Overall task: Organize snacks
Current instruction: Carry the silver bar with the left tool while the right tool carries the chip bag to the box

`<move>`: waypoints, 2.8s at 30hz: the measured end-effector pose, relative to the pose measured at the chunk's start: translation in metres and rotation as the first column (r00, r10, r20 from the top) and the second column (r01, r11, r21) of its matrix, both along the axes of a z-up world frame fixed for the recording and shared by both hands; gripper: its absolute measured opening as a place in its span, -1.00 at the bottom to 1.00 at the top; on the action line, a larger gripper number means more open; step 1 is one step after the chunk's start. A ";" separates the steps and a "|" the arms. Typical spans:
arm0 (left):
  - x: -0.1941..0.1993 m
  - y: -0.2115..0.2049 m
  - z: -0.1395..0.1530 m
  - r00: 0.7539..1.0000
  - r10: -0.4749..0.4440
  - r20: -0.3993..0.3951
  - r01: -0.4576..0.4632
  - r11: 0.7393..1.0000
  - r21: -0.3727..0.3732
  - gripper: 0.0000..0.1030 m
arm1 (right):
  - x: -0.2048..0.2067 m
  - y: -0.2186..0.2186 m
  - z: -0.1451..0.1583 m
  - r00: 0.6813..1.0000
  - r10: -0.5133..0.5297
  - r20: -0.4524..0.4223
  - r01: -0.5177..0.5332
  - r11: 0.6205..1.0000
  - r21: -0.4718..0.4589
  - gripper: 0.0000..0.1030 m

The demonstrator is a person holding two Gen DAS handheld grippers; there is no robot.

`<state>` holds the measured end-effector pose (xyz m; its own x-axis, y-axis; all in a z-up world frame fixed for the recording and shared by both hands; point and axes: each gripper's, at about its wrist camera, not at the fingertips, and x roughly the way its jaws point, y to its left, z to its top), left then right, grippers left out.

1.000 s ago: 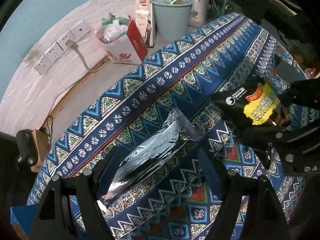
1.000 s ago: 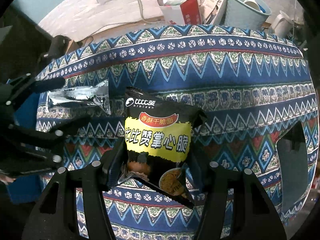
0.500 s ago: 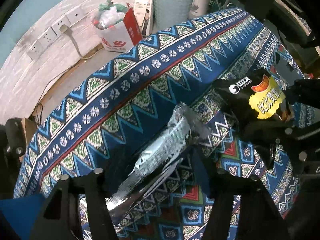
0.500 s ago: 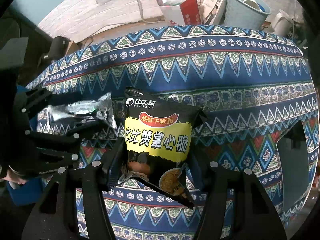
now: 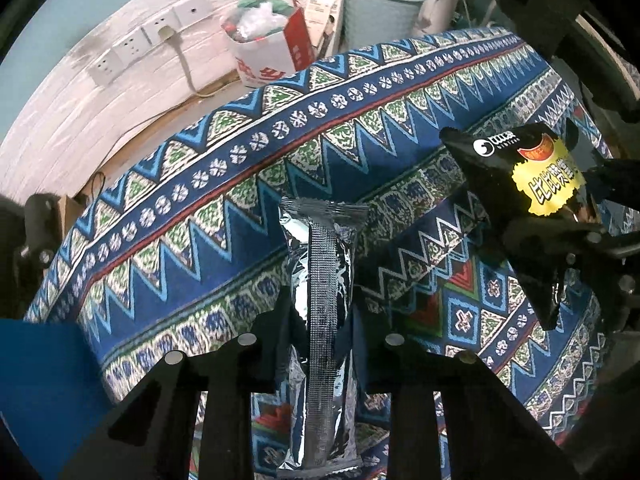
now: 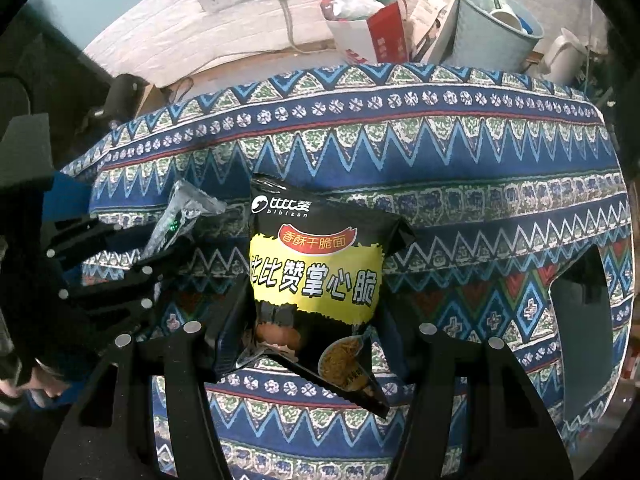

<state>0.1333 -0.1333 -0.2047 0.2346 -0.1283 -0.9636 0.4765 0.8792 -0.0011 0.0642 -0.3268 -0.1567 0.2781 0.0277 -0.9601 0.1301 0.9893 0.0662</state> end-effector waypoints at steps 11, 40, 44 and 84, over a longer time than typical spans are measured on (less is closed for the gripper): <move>-0.026 0.018 0.040 0.996 0.074 0.047 -0.072 0.997 -0.041 -0.51 | -0.009 0.019 0.022 0.999 0.030 0.045 -0.029 1.000 -0.012 0.15; -0.098 0.103 0.152 0.935 0.265 0.234 -0.243 0.963 -0.119 -0.51 | -0.037 0.120 0.101 0.957 0.202 0.208 -0.199 0.979 -0.037 0.15; -0.103 0.121 0.168 0.922 0.292 0.254 -0.265 0.954 -0.138 -0.51 | -0.035 0.134 0.110 0.949 0.222 0.224 -0.220 0.975 -0.035 0.15; -0.130 0.336 0.165 0.761 0.606 0.233 -0.567 0.795 -0.214 -0.51 | 0.027 0.333 0.082 0.863 0.464 0.197 -0.470 0.883 -0.022 0.15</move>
